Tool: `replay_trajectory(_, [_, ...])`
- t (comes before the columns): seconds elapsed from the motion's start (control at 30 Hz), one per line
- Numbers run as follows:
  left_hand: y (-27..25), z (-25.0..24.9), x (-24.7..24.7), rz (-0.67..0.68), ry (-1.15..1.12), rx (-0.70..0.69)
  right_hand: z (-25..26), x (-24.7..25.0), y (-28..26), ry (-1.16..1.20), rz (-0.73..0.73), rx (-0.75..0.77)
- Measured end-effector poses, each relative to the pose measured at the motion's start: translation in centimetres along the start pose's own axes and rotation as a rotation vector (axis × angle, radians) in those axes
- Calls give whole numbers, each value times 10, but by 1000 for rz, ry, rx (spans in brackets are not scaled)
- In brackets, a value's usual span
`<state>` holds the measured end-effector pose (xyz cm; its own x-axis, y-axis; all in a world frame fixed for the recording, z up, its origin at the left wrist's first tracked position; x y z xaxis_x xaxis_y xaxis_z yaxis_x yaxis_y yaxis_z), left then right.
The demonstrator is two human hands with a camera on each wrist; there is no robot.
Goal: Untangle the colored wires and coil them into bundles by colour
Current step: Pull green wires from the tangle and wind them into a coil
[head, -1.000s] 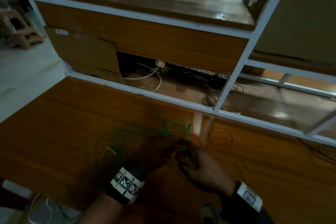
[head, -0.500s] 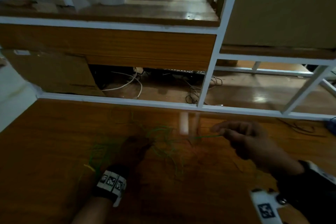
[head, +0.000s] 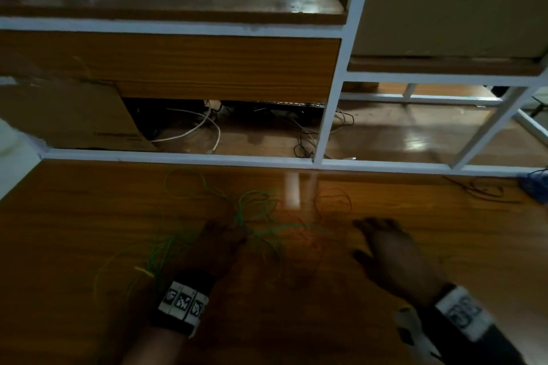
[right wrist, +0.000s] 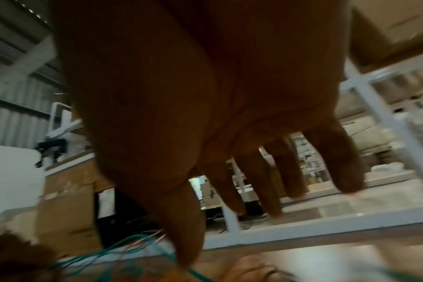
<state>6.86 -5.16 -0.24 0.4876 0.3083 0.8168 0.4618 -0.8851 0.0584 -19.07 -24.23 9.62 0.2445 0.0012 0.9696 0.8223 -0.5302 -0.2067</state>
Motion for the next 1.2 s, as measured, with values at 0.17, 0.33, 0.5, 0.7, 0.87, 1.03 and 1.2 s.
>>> replay_trajectory(0.17, [-9,-56,14,47,34,-159,136,14,44,270,-46,283])
replay_trajectory(0.33, [-14,-49,35,4,287,-94,182,10,81,180,-91,353])
replay_trajectory(0.5, [-6,-20,64,-152,47,61,179,53,83,123,-267,417])
replay_trajectory(0.7, [-9,32,87,-280,134,179,120,105,51,195,-541,362])
replay_trajectory(0.87, [-23,70,102,-345,172,225,40,101,35,197,-464,241])
replay_trajectory(1.03, [-18,68,97,-308,173,228,-38,58,50,-81,-188,-30])
replay_trajectory(1.2, [3,30,76,-262,205,133,10,50,55,-32,-164,1])
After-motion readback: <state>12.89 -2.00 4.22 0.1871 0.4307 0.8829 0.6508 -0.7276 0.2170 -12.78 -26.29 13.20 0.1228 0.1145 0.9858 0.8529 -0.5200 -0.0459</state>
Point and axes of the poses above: each hand's wrist, its own y-axis towards the middle knuckle, its own x-axis out of the back of the hand, z = x × y, the point moved 10 cm from there along y, towards the middle knuckle, and after that the axes turned 13 degrees about -y, right-handed, at the moved point
